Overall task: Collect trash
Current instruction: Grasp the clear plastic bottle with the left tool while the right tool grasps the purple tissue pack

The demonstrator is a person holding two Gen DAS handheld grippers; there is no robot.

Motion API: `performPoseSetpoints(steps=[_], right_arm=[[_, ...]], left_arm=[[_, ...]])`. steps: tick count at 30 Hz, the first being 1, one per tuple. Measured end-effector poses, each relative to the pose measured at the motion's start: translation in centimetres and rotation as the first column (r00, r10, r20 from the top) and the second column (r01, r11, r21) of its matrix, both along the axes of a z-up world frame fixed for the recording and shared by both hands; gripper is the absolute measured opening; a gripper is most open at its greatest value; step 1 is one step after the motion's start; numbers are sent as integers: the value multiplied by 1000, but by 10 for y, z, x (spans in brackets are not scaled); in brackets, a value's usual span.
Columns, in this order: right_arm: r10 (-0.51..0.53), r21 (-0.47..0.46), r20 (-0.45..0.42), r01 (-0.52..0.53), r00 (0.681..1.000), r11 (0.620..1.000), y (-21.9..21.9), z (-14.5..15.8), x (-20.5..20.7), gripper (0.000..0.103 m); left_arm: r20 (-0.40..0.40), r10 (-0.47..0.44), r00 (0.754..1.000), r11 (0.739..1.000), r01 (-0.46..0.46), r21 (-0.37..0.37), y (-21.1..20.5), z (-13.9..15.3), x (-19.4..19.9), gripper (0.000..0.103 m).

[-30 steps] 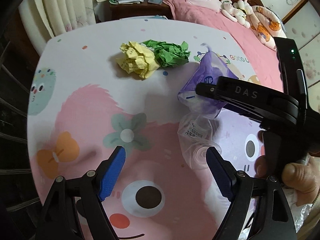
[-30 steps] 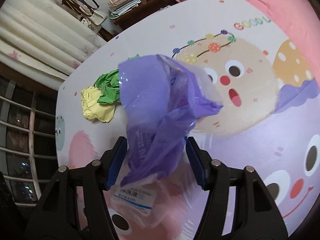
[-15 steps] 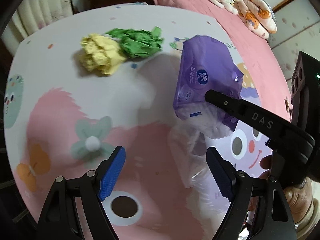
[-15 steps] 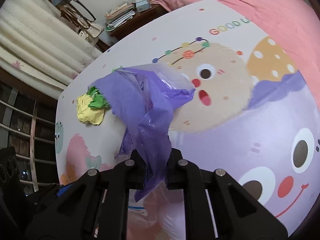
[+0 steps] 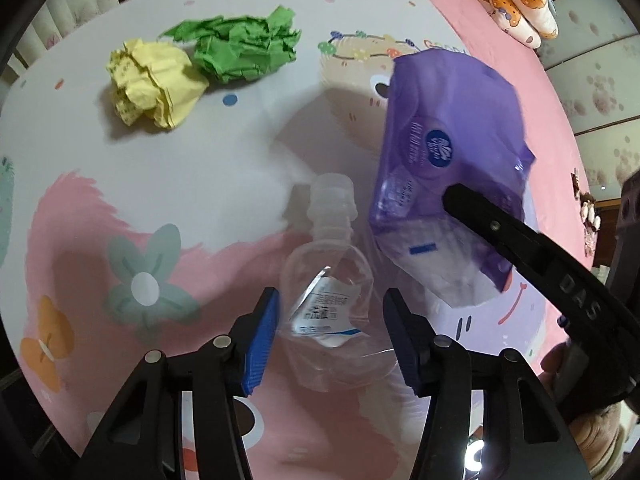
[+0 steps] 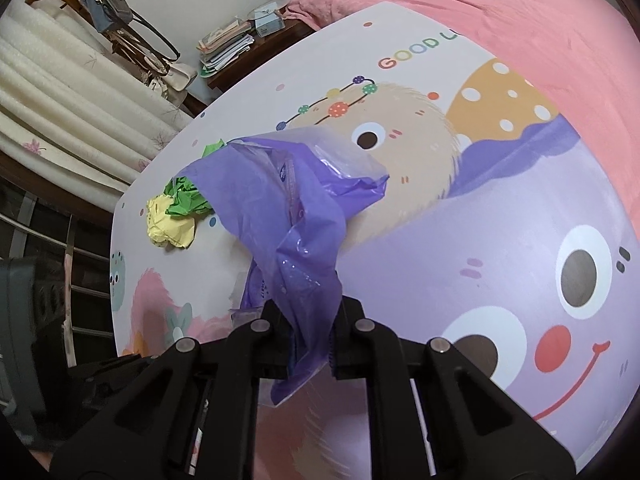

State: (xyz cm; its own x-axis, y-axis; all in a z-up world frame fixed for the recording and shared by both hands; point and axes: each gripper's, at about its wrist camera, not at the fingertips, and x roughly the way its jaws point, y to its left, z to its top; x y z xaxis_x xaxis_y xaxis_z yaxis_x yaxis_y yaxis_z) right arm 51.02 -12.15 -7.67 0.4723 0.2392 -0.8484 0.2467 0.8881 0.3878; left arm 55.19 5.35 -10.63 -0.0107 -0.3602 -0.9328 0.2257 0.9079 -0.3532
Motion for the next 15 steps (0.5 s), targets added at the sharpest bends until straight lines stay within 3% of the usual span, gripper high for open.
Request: performPoseSetpoints(steps=[2,4,8,15], right_arm=[[-5,5,0,5,1000,1000,-2,1,-6,9],[-8,9,0,8,1000,1000,-3,1,-10,9],[-7,14,1,7,1000,1000,-2,5,-24,8],[11,11,7,-12,1000,1000,-4,22,-58,7]], left_arm=[[-15,4,1000,1000,-4,1,2,-6,2,43],[-42,2,999,1000,-3,-9,4,-11,3,25],[-28,5,1000,1000,-6,-19,5,-8,-2,21],[142,-14,990,999,8,42,-5,32,-37,19]])
